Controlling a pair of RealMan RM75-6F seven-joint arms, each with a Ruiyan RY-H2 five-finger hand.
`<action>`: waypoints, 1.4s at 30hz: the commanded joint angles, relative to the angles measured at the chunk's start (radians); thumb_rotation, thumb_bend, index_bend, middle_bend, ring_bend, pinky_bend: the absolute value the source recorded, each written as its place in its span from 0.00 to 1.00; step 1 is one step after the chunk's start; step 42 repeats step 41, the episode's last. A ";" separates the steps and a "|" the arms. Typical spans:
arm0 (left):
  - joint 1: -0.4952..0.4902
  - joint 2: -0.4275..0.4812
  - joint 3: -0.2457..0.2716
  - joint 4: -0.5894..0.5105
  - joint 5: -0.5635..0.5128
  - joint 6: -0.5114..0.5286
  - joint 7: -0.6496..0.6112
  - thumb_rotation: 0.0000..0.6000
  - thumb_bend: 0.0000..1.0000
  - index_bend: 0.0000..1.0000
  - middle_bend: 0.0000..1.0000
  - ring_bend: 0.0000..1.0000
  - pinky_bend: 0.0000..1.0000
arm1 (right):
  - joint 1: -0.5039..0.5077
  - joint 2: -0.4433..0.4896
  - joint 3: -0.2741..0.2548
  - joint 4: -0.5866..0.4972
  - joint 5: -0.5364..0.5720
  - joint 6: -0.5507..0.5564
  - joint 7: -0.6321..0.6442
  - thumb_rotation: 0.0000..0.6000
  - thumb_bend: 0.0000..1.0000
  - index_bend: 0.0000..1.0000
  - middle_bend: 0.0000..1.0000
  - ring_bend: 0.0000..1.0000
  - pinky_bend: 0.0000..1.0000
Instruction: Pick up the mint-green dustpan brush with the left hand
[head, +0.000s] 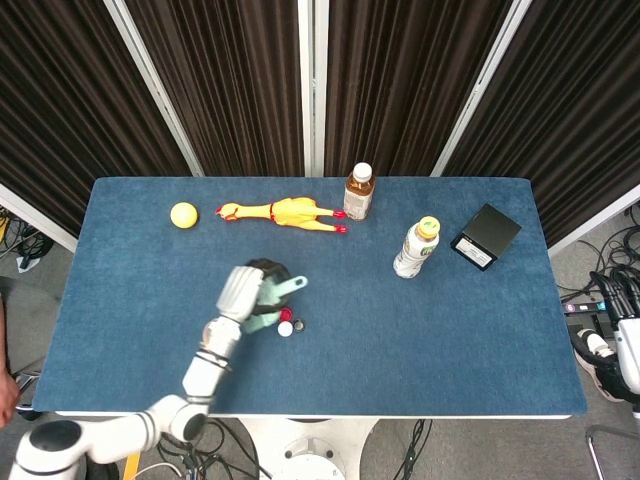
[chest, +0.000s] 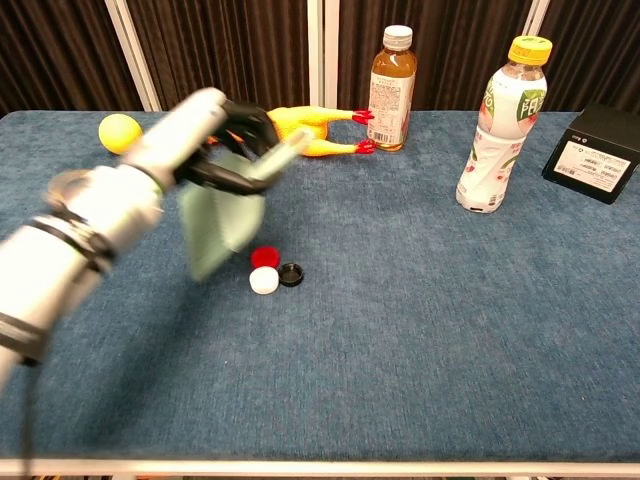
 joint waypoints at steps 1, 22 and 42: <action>0.049 0.182 0.045 -0.093 -0.011 -0.033 0.129 1.00 0.43 0.52 0.53 0.38 0.36 | 0.002 -0.004 -0.001 0.002 -0.006 0.002 0.001 1.00 0.17 0.00 0.12 0.00 0.00; -0.003 0.244 0.083 -0.070 -0.138 -0.279 0.232 1.00 0.16 0.20 0.26 0.21 0.26 | -0.023 0.008 -0.013 -0.032 -0.019 0.036 -0.017 1.00 0.17 0.00 0.12 0.00 0.00; 0.410 0.615 0.154 -0.353 -0.063 0.358 0.374 1.00 0.13 0.19 0.25 0.18 0.20 | 0.019 -0.025 -0.082 0.014 -0.094 -0.068 0.069 1.00 0.17 0.00 0.09 0.00 0.00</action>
